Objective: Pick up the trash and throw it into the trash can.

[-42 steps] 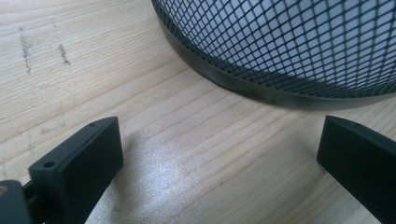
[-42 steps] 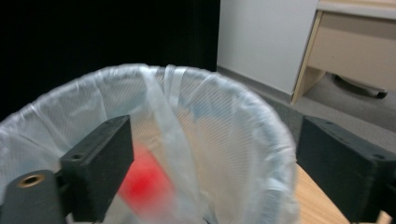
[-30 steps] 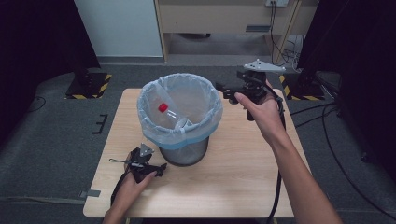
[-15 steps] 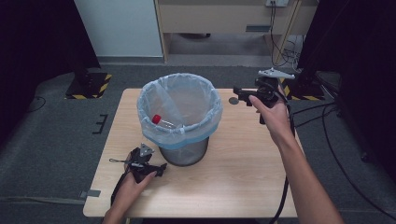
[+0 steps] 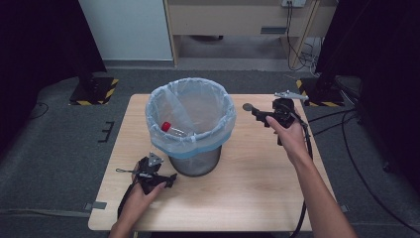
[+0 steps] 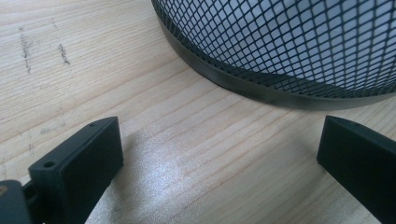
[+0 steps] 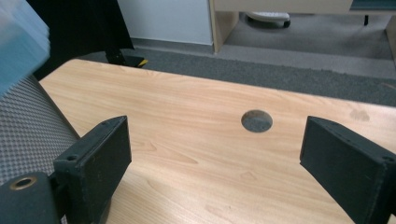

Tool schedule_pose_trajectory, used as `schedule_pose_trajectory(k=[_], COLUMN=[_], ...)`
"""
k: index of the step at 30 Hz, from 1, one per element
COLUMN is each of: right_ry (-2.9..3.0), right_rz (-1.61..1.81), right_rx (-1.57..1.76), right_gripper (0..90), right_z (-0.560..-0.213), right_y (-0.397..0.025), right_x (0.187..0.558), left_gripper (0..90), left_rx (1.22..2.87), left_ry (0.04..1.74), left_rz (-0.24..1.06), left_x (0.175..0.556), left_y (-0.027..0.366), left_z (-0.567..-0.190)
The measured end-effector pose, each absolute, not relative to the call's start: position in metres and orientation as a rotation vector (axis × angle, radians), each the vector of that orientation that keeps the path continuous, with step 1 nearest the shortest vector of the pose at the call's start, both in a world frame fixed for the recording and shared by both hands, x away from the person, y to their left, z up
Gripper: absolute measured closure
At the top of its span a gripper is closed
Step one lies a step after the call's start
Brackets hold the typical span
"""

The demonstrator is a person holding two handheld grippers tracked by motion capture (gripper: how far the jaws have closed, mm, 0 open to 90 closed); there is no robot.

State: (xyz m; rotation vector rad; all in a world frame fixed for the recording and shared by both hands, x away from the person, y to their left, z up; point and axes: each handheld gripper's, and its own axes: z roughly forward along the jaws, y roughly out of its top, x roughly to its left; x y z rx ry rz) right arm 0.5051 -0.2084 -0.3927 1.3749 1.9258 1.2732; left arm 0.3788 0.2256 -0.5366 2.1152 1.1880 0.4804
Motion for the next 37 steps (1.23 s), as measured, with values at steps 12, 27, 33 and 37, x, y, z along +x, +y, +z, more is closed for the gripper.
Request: schedule_pose_trajectory(k=[12, 27, 33, 37], right_ry=[1.994, 2.083, 2.076, 2.045], right_rz=[1.192, 0.895, 0.802, 0.859], right_rx=[1.445, 1.539, 1.534, 1.499], right_gripper=[7.1, 8.2, 6.1, 2.5], right_z=[-0.438, -0.518, -0.535, -0.540], right_y=[-0.199, -0.191, -0.189, -0.188], right_x=[0.504, 0.501, 0.501, 0.498], left_gripper=[0.0, 0.0, 0.0, 0.0], left_rx=[2.115, 2.115, 2.115, 2.115], left_ry=[1.188, 1.188, 1.188, 1.188], left_rz=[0.480, 0.481, 0.480, 0.481], left_x=[0.379, 0.379, 0.379, 0.379], left_y=[0.226, 0.226, 0.226, 0.226], left_z=[-0.537, -0.537, -0.537, -0.537])
